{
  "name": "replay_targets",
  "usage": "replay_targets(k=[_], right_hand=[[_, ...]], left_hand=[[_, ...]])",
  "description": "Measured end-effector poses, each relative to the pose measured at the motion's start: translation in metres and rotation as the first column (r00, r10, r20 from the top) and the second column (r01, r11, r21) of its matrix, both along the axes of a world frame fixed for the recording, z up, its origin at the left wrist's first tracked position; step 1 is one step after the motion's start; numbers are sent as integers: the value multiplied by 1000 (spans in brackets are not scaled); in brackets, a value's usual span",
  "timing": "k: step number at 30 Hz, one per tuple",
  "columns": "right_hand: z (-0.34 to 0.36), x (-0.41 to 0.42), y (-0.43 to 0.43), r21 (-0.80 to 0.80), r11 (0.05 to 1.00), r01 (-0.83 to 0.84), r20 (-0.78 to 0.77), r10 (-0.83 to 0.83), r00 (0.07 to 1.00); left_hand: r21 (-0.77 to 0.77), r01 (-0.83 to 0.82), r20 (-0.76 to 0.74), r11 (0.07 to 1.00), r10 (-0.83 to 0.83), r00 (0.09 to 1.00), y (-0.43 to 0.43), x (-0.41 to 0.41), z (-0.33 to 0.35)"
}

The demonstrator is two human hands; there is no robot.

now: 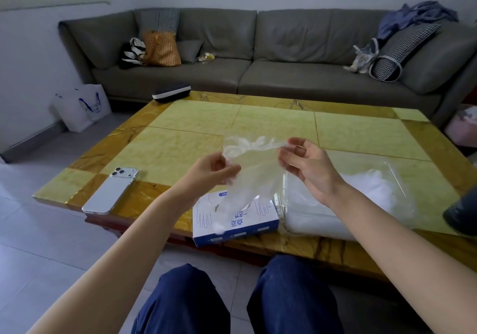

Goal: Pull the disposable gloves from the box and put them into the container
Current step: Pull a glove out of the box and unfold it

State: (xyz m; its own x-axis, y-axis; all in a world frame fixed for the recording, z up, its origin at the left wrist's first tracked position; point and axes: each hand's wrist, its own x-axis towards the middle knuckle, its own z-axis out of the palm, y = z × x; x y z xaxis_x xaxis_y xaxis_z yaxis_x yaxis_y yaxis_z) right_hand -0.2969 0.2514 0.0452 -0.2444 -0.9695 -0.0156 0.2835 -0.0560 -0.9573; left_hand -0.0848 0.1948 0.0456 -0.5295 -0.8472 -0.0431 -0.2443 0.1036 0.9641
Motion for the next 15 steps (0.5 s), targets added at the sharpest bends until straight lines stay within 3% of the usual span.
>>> replay_targets(k=[4, 7, 9, 12, 15], right_hand=[[5, -2, 3, -61, 996, 72, -416, -91, 905], [11, -1, 6, -100, 995, 11, -558, -65, 828], [15, 1, 9, -103, 993, -53, -645, -26, 763], [20, 4, 13, -89, 989, -119, -697, 23, 716], [22, 0, 17, -60, 990, -129, -682, 54, 730]], left_hand=[[-13, -141, 254, 990, 139, 957, -12, 0, -13], [-106, -214, 189, 971, 231, 954, -18, -6, 3], [-197, -52, 201, 979, 92, 975, -17, -15, 18], [-191, 246, 376, 950, -160, 913, -11, -33, 36], [-179, 352, 398, 919, -260, 880, -12, -47, 44]])
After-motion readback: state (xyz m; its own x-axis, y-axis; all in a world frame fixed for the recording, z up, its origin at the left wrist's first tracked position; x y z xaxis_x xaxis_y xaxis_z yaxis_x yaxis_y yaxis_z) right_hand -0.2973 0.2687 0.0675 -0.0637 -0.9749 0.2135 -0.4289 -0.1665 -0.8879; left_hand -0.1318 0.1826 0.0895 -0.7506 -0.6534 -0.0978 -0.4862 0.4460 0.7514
